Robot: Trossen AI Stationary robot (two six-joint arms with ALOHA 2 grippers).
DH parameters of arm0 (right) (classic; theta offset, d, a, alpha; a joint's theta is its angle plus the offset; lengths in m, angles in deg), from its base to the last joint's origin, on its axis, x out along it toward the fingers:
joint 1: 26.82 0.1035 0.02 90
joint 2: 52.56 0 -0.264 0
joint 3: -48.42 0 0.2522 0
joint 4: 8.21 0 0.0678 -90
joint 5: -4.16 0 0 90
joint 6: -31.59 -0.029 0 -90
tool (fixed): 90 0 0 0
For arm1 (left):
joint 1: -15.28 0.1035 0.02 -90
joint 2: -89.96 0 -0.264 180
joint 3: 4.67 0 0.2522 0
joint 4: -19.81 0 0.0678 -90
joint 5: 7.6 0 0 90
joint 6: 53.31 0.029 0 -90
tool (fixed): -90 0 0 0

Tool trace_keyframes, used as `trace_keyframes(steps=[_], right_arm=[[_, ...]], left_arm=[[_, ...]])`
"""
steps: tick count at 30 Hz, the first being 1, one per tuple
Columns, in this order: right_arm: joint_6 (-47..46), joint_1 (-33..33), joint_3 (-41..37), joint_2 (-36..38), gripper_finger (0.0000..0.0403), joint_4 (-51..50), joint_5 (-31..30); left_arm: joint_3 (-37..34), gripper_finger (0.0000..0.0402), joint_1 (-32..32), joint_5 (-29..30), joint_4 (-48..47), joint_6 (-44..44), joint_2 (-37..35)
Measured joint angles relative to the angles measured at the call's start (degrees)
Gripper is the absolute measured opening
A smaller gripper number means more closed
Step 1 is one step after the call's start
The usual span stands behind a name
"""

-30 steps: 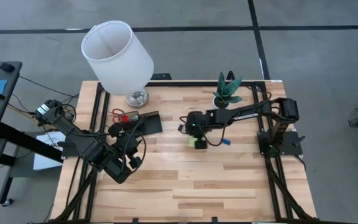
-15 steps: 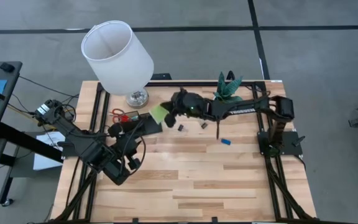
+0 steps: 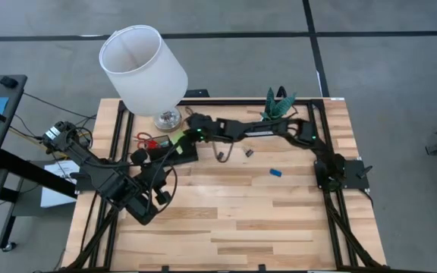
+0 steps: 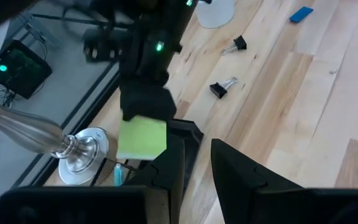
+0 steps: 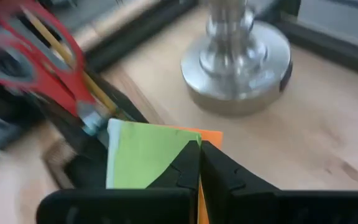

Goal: Pick and place office supplies into organizer
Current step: Put the green sticky notes into the black desk organizer, then put the blue eraser into the black desk organizer

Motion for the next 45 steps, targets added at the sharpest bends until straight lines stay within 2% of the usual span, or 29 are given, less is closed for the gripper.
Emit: trace_keyframes(steps=[4, 8, 13, 20, 26, 28, 37, 40, 45], right_arm=[[0.3, 0.9, 9.7, -4.0, 0.0012, -12.8, -2.8], [1.3, 1.8, 15.5, -6.8, 0.0032, -20.9, -4.5], [1.5, 2.5, 17.3, -6.9, 0.0062, -20.4, -4.5], [8.9, 4.8, 21.9, -6.2, 0.0079, -26.9, -4.0], [13.0, 9.5, 29.9, -2.1, 0.0079, -39.2, -4.0], [14.2, 11.7, 31.8, -0.4, 0.0079, -39.8, -4.0], [14.3, 23.5, 32.4, 10.2, 0.0079, -47.6, -4.2], [14.4, 27.4, 32.3, 10.7, 0.0079, -49.4, -8.8], [12.0, 33.4, 32.3, 10.8, 0.0079, -56.6, -24.8]], left_arm=[[0.0, 0.0073, 0.0, -0.1, 0.0, -0.1, 0.0], [0.0, 0.0073, 0.0, -0.1, -0.1, -0.1, 0.0], [0.0, 0.0073, 0.0, -0.1, -0.2, -0.1, 0.0], [0.0, 0.0073, -0.2, -1.8, -1.8, -0.2, 0.0], [0.0, 0.0073, -3.6, -1.5, -6.3, -5.4, -0.2], [0.0, 0.0073, -5.5, -1.1, -7.9, -8.2, -0.2], [0.0, 0.0073, -16.6, 7.0, -10.9, -19.3, -0.2], [0.0, 0.0073, -19.5, 8.5, -10.1, -21.9, 0.0], [-1.0, 0.0073, -24.4, 12.5, -7.4, -23.5, 0.0]])
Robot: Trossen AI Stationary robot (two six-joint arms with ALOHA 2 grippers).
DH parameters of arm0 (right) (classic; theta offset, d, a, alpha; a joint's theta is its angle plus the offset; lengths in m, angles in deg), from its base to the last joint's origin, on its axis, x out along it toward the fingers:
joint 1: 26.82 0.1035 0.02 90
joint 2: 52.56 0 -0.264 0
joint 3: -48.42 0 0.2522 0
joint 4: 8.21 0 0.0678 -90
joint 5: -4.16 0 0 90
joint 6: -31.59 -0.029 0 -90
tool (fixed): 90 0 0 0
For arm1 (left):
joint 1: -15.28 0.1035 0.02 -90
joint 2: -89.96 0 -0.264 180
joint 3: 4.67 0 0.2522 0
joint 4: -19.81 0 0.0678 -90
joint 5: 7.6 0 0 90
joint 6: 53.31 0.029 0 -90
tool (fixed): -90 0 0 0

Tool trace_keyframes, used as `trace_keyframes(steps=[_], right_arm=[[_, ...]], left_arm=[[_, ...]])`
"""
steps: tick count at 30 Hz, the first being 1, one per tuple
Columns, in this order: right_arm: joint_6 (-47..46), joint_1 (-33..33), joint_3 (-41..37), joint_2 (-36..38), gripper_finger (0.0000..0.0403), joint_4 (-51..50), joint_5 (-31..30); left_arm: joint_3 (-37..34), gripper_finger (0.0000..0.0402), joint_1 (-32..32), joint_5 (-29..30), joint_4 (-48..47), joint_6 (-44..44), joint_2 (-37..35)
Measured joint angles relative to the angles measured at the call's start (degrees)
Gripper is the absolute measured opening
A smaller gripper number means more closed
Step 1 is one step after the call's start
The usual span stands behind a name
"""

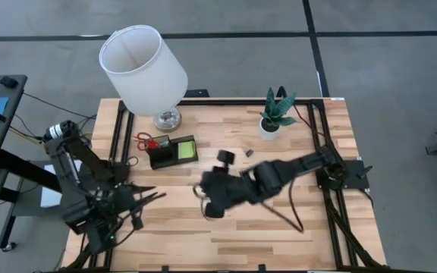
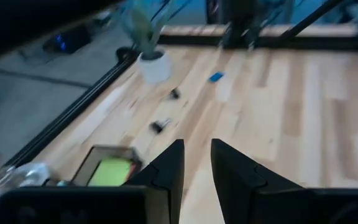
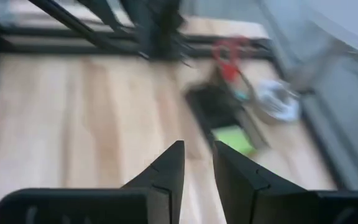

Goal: Pick and place office supplies into organizer
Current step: Put the blue eraser into the black desk organizer

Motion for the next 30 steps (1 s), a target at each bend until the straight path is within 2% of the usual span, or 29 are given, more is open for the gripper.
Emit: trace_keyframes(steps=[4, 8, 9, 13, 16, 19, 24, 27, 30], right_arm=[[-9.4, 3.9, 0.0, 0.0, 0.0079, -12.9, -12.0], [-22.3, 7.1, -0.1, 0.0, 0.0079, -27.1, -19.6], [-23.9, 7.7, -0.6, 0.1, 0.0079, -26.8, -20.7], [-20.8, 9.2, -4.2, 2.3, 0.0079, -24.8, -17.9], [-25.8, 9.6, -7.4, 4.1, 0.0079, -26.9, -17.3], [-26.2, 9.6, -10.1, 5.7, 0.0079, -26.9, -14.9], [-26.8, 11.3, -8.8, 12.6, 0.0079, -24.9, -9.7], [-24.8, 13.1, -8.6, 17.4, 0.0079, -24.7, -11.1], [-25.5, 15.3, -9.5, 21.9, 0.0079, -26.8, -18.6]], left_arm=[[-1.7, 0.0073, -4.6, 3.9, 0.0, -4.3, 0.0], [-4.3, 0.0073, -7.9, 6.2, -0.1, -8.4, 0.0], [-4.9, 0.0073, -8.3, 6.2, 0.0, -9.2, 0.0], [-7.2, 0.0073, -8.8, 6.0, 0.3, -12.9, 0.0], [-8.4, 0.0073, -8.8, 6.0, 0.6, -14.2, 0.0], [-9.2, 0.0073, -8.8, 6.7, 0.9, -14.2, 0.0], [-9.5, 0.0073, -9.1, 6.7, 0.9, -14.1, 0.0], [-9.5, 0.0073, -9.1, 6.0, 1.0, -13.7, 0.0], [-9.5, 0.0073, -9.0, 7.0, 1.0, -13.4, 0.0]])
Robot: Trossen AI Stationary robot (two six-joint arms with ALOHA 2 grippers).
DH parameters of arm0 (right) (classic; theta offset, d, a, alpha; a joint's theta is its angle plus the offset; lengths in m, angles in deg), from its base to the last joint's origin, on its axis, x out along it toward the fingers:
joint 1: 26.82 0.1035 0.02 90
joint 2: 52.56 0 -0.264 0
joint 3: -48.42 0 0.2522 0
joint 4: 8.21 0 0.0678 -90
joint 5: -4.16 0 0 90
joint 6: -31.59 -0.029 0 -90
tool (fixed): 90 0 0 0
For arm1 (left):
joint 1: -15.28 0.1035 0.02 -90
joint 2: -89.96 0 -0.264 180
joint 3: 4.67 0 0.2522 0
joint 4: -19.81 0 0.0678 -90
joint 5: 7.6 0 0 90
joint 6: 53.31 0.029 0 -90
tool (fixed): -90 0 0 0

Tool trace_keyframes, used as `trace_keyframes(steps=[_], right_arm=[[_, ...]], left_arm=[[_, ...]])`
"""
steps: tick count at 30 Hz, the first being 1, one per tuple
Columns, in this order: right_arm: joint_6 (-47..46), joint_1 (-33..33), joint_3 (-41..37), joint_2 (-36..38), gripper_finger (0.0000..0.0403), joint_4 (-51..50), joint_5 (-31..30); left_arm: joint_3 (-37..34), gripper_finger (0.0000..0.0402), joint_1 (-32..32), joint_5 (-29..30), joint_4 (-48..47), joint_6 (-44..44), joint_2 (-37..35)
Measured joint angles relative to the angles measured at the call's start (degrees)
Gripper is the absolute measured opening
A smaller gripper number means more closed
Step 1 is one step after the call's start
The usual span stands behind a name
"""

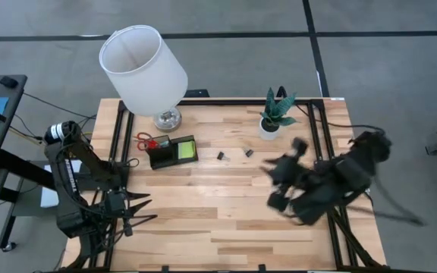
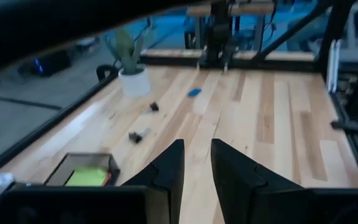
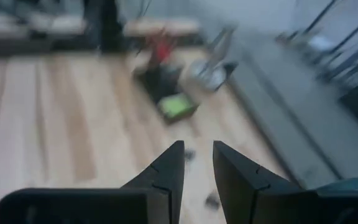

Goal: Pick and place office supplies into organizer
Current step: Put the blue eraser into the black desk organizer

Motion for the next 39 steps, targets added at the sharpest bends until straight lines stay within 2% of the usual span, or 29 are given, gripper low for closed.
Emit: trace_keyframes(steps=[2, 4, 7, 9, 12, 15, 19, 25, 28, 30, 33, 39], right_arm=[[-1.9, 1.0, -3.4, 3.4, 0.0079, 0.6, -5.3], [-3.4, 2.3, -10.0, 6.2, 0.0079, 1.0, -7.5], [-7.9, 3.5, -27.0, 9.6, 0.0079, 4.6, -7.7], [-10.3, 4.2, -40.9, 11.7, 0.0079, 13.0, -7.4], [-9.5, 5.2, -58.2, 15.6, 0.0079, 31.2, -6.8], [-6.0, 5.6, -71.1, 19.3, 0.0079, 49.4, -5.4], [4.1, 4.5, -83.9, 25.7, 0.0079, 70.8, -4.1], [20.8, -1.4, -97.1, 36.8, 0.0079, 94.1, 8.0], [24.6, -5.2, -100.2, 41.7, 0.0079, 99.7, 13.4], [24.1, -7.3, -100.7, 44.0, 0.0079, 100.5, 15.7], [17.8, -9.1, -100.8, 45.1, 0.0079, 100.6, 16.7], [7.9, -9.3, -100.8, 42.4, 0.0079, 101.5, 21.7]], left_arm=[[0.0, 0.0073, 0.0, 2.5, 0.0, 0.1, 0.0], [0.0, 0.0073, 0.0, 4.6, 0.0, 0.2, 0.0], [0.0, 0.0073, 0.0, 6.4, 0.0, 0.2, 0.0], [0.0, 0.0073, 0.0, 6.5, 0.0, 1.1, 0.0], [0.0, 0.0073, 0.0, 6.6, 0.0, 3.3, 0.0], [0.0, 0.0073, 0.1, 6.6, 0.0, 4.6, 0.0], [0.0, 0.0073, 0.1, 6.9, 0.0, 4.9, 0.0], [0.0, 0.0073, 0.1, 11.1, 0.0, 13.0, 0.0], [0.0, 0.0073, -0.1, 10.5, -0.1, 13.2, 0.0], [0.0, 0.0073, -0.8, 8.5, -0.2, 12.7, 0.0], [0.0, 0.0073, -2.0, 5.9, -0.2, 12.7, 0.0], [0.0, 0.0073, -5.1, 8.6, 0.6, 13.8, 0.0]])
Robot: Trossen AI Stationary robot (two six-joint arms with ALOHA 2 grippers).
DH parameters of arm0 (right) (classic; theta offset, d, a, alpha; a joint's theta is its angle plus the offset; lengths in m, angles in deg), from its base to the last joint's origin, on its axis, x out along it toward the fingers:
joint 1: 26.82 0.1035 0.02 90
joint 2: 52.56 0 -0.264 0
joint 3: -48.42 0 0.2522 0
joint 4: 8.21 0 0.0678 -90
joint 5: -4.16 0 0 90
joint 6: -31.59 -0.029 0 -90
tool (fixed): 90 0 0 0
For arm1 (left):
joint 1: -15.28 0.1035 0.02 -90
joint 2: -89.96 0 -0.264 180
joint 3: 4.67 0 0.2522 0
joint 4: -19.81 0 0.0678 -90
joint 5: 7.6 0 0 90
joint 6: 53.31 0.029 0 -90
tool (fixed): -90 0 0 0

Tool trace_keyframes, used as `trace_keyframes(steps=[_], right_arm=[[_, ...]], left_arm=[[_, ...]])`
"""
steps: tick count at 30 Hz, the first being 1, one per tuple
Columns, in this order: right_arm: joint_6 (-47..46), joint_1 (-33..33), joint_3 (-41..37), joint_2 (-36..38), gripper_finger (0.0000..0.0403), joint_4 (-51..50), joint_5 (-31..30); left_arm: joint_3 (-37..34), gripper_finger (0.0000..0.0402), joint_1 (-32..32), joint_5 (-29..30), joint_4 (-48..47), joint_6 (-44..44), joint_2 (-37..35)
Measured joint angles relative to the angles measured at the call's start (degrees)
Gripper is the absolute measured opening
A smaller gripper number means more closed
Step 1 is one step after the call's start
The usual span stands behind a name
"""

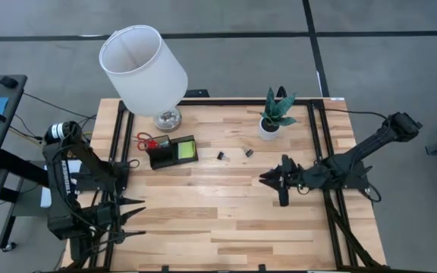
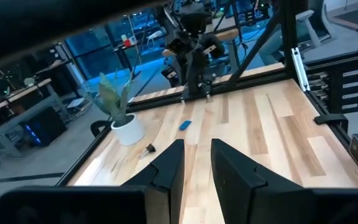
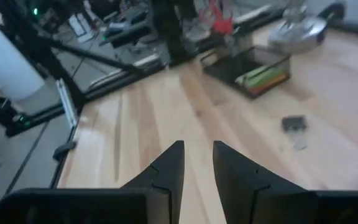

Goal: Pick and place office supplies into organizer
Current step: Put the blue eraser into the black desk organizer

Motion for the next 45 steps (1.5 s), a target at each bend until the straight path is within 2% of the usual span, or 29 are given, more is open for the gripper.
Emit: trace_keyframes(steps=[4, 15, 24, 28, 32, 37, 43, 45], right_arm=[[-0.6, 0.9, 0.0, -3.8, 0.0079, 0.7, 2.3], [-0.7, -0.3, 0.0, -13.1, 0.0079, 1.2, 2.3], [16.2, -1.4, 0.0, -9.2, 0.0079, 0.2, 0.2], [19.8, -2.8, 0.0, -4.9, 0.0079, -5.1, -3.3], [15.9, -4.8, 0.0, -0.3, 0.0084, -15.2, -7.2], [3.7, -7.1, 0.0, 1.6, 0.0106, -22.5, -2.3], [0.4, -5.5, 0.0, -4.9, 0.0152, -25.1, -2.5], [-0.7, -4.9, 0.0, -8.0, 0.0163, -26.1, -5.8]], left_arm=[[0.0, 0.0073, -1.1, -0.3, 0.0, -0.3, 0.0], [-3.3, 0.0073, -1.4, -1.4, -0.1, -2.4, 0.0], [-3.9, 0.0073, -1.6, -6.4, 1.6, -2.9, 0.0], [-3.9, 0.0073, -1.6, -6.4, 3.0, -2.7, 0.0], [-3.9, 0.0073, -1.6, -5.3, 3.1, -3.4, 0.0], [-3.9, 0.0073, -1.6, -3.6, 2.8, -2.7, 0.0], [-3.9, 0.0073, -1.3, -2.1, 2.8, -0.2, 0.0], [-3.9, 0.0073, -1.2, -1.9, 2.8, 0.6, 0.0]])
